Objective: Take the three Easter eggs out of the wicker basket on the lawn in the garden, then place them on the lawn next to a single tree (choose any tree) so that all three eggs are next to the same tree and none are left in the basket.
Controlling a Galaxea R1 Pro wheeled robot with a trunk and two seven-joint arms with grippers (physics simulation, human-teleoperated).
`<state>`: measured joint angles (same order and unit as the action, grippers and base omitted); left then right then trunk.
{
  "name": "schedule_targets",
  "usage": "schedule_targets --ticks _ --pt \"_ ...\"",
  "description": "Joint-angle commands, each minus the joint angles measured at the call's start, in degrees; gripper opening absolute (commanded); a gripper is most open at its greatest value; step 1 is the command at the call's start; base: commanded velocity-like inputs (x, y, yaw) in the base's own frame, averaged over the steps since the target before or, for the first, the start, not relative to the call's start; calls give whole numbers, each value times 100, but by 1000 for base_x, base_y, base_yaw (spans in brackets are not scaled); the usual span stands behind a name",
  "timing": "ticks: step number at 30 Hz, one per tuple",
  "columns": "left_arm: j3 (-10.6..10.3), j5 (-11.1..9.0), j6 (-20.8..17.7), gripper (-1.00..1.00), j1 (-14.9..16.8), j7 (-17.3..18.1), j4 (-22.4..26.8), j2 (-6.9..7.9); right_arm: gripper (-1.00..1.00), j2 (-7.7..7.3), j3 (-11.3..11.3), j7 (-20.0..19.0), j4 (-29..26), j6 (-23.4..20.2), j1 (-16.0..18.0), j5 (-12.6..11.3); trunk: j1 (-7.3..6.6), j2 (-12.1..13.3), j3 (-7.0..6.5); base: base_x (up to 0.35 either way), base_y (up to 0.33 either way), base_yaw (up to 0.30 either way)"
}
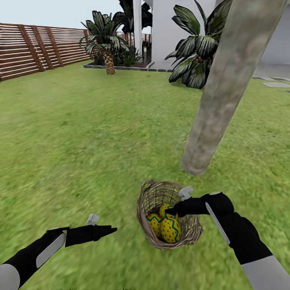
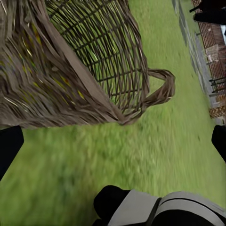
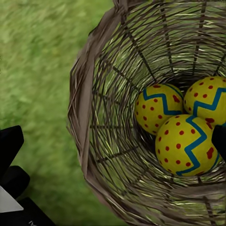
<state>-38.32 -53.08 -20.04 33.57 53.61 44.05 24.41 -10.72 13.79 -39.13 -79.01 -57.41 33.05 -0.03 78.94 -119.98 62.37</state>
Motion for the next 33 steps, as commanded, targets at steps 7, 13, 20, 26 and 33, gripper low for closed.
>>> schedule_targets --ticks 7,13,20,26,33 --pt "-2 0 0 100 0 -50 6 5 100 0 108 0 8 11 0 -1 0 0 50 2 -252 177" --pt "0 0 -8 100 0 -92 6 10 100 0 241 -6 9 10 0 1 0 0 89 -5 -47 161" --pt "-1 7 -2 100 0 -191 7 -14 100 0 246 -7 9 22 -3 -23 0 0 95 -200 -171 19" --pt "0 9 -1 100 0 -202 7 -17 100 0 517 -1 17 132 -7 2 0 0 95 -228 -207 1" --pt "-2 9 -3 100 0 -202 6 -24 100 -7 718 2 18 161 -3 22 0 0 102 -29 -179 129"
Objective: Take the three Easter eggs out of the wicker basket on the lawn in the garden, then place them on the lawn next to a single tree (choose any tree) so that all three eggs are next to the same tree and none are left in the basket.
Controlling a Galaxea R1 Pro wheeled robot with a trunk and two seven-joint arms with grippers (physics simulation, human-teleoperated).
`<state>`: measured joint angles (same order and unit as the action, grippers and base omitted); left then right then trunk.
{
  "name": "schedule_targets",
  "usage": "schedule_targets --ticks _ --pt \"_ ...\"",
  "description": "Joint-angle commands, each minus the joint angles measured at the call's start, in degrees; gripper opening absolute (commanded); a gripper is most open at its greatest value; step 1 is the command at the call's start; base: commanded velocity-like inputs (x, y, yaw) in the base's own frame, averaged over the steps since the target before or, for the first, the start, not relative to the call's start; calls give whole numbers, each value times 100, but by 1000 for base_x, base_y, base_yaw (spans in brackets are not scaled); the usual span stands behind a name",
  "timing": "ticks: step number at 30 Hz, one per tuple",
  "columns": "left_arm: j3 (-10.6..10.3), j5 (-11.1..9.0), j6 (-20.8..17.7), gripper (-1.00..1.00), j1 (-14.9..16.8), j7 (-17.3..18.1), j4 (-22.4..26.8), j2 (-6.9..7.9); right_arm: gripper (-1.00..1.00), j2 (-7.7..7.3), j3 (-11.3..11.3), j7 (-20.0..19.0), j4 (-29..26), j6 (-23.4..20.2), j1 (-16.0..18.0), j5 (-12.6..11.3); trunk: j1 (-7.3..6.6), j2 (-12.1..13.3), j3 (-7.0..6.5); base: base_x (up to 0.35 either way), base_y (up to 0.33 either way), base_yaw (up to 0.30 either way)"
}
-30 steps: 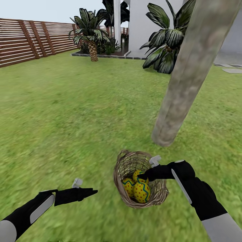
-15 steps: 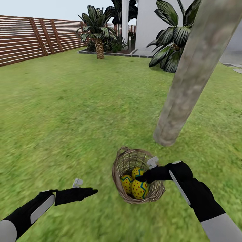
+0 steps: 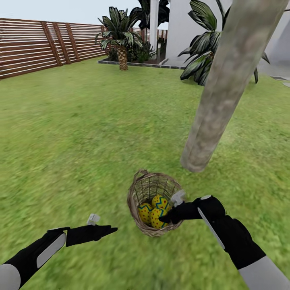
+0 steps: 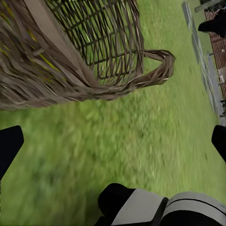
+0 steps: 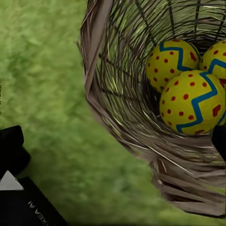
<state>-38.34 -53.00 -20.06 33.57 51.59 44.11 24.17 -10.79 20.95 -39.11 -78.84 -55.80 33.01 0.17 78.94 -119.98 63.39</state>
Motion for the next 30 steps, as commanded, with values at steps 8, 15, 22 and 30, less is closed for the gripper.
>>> schedule_targets --ticks 8,15,22,30 --pt "2 -8 -3 100 0 1 -2 8 100 -57 304 5 0 96 66 17 0 0 30 -1 -10 236" --pt "-5 7 -6 100 0 6 1 8 100 -63 655 1 9 107 299 18 0 0 71 93 -41 202" --pt "-7 9 -6 100 0 8 1 0 100 -56 871 -7 0 106 328 375 0 0 82 141 -250 44" --pt "-7 9 -6 100 0 9 1 3 100 -55 1261 -2 8 159 328 571 0 0 82 -42 -180 1"
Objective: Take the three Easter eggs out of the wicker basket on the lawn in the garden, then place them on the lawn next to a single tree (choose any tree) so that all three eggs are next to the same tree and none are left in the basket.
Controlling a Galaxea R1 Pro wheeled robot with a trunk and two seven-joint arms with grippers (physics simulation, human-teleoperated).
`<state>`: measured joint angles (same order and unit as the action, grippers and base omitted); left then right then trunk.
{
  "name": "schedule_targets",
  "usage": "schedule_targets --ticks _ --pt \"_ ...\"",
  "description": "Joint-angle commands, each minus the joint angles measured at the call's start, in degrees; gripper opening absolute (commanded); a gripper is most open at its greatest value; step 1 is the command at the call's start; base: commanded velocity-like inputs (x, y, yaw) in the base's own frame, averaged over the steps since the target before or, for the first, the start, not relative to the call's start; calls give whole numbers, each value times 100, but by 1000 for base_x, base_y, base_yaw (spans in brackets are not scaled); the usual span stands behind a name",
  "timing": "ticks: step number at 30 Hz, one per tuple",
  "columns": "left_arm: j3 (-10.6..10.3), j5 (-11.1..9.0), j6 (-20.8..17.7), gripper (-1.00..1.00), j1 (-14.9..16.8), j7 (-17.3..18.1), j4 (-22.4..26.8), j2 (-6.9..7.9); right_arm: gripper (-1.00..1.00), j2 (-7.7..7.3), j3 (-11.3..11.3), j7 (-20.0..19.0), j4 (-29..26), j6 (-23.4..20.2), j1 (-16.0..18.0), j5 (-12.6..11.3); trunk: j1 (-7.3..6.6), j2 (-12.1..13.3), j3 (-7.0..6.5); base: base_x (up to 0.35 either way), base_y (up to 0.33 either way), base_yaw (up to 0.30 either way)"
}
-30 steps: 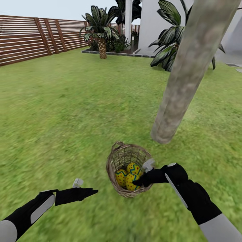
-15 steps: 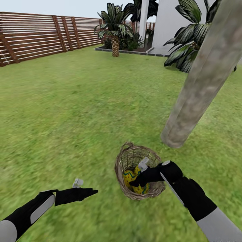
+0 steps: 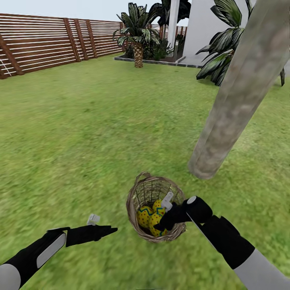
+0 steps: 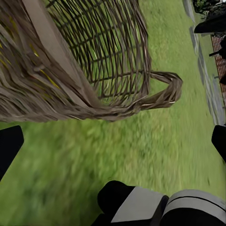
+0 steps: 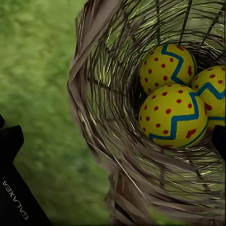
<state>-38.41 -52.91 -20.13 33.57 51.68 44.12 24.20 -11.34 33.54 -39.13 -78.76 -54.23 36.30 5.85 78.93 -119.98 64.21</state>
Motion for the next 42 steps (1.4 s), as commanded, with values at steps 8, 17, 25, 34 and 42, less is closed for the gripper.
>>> schedule_targets --ticks 8,17,25,34,42 --pt "0 0 0 100 0 0 0 -3 100 0 62 -422 2 206 0 771 0 0 0 -2 -7 0" --pt "0 0 0 100 0 0 0 -4 100 36 69 -668 1 388 0 1054 0 0 0 0 -140 0" --pt "0 0 0 100 0 0 0 14 100 52 80 -1277 -6 430 0 1061 0 0 0 31 15 0" --pt "0 0 0 100 0 3 0 29 100 53 73 -1541 1 431 0 1067 0 0 0 58 45 0" --pt "0 -3 0 100 0 0 0 38 100 53 94 -1541 -1 433 0 1075 0 0 0 124 1 0"
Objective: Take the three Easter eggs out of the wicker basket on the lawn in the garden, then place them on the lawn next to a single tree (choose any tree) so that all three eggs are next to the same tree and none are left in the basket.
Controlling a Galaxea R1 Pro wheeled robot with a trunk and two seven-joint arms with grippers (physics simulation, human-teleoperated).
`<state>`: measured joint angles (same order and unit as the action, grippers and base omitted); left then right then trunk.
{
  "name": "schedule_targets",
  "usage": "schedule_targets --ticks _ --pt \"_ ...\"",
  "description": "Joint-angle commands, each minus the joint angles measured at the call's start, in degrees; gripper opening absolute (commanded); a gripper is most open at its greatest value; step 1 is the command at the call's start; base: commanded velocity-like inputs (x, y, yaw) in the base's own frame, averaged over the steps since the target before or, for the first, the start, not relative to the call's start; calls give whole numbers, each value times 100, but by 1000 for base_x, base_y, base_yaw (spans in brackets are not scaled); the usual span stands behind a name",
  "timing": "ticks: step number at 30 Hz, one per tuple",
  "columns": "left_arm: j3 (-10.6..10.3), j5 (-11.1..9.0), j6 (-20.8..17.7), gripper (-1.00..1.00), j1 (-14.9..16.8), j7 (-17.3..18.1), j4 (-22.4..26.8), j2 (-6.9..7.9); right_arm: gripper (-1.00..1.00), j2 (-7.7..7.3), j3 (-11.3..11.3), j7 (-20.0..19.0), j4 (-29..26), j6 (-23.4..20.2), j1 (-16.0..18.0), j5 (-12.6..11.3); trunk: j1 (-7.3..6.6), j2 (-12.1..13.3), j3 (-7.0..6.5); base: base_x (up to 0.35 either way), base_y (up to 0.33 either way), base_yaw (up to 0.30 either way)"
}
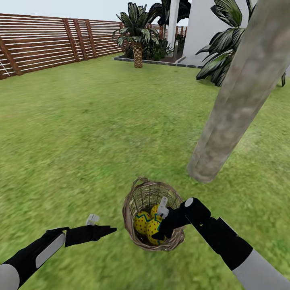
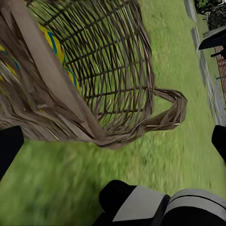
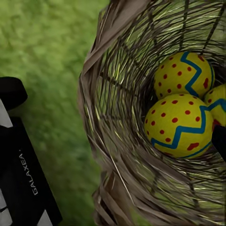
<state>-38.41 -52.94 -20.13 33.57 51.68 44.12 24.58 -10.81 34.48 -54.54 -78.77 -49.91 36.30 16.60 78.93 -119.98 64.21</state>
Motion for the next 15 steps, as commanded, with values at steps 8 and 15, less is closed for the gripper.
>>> schedule_targets --ticks 8,15 --pt "14 -21 -8 100 0 -4 -13 7 100 0 305 52 8 123 0 7 0 0 24 4 0 72" --pt "12 5 37 100 -122 -21 -5 123 100 -12 320 -59 -99 -7 54 -51 0 0 26 0 0 5"
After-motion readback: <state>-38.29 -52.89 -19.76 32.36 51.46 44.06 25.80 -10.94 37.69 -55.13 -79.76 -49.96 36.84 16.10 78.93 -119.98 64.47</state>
